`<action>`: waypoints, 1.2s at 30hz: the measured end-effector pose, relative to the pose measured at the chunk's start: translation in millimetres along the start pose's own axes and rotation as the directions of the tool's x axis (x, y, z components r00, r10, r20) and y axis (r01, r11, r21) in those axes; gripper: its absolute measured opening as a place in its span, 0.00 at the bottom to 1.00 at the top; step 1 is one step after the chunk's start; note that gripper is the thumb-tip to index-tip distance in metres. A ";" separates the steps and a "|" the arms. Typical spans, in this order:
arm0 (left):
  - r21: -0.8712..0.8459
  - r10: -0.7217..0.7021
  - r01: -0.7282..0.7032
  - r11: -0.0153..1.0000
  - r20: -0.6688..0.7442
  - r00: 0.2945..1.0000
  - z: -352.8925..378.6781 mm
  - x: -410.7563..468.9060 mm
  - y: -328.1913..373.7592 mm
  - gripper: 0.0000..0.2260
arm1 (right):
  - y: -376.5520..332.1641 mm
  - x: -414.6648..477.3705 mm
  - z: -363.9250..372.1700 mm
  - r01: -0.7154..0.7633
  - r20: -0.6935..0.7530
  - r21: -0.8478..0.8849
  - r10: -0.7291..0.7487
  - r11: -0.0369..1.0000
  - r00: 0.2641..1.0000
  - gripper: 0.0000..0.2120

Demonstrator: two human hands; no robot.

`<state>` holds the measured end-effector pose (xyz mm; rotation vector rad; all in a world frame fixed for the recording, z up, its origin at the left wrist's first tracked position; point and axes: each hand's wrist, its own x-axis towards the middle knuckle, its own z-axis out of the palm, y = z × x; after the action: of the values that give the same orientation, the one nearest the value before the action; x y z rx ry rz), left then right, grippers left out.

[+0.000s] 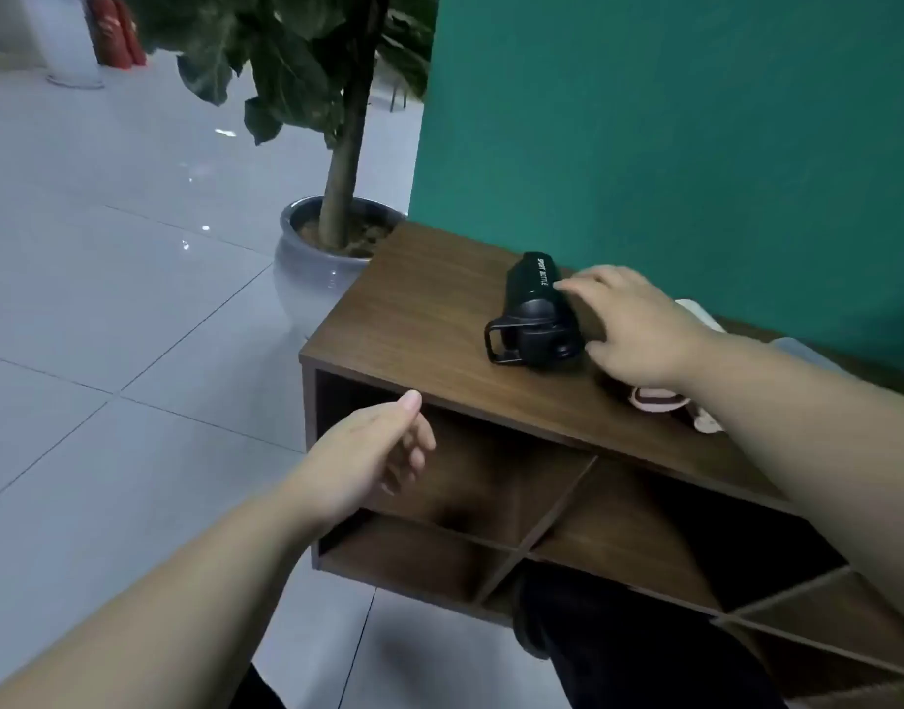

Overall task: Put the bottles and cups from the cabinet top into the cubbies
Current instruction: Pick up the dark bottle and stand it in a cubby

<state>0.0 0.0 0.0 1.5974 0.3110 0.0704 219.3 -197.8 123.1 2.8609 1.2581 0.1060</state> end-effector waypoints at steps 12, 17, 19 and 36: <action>0.180 0.079 -0.084 0.980 0.033 0.996 -10.1 9.3 -19.3 0.23 | -13.0 63.8 14.2 0.343 0.225 -0.290 -0.285 0.894 0.932 0.52; 0.196 0.056 -0.052 0.979 -0.016 0.998 -21.4 9.2 -17.1 0.20 | -44.0 58.0 14.2 0.400 0.196 -0.268 -0.356 0.877 0.913 0.48; 0.223 0.054 -0.045 0.974 -0.036 0.998 -28.8 7.7 -16.9 0.17 | -59.5 49.3 11.3 0.391 0.175 -0.255 -0.356 0.884 0.918 0.51; 0.315 0.116 -0.151 0.937 0.127 0.985 -24.7 -8.7 -37.9 0.38 | -161.6 -82.1 53.7 0.063 -0.125 0.825 0.073 0.561 0.990 0.28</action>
<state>-20.0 22.6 -34.8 1.9417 0.1329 0.0395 48.7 -148.3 58.4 3.6913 1.6817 -0.4225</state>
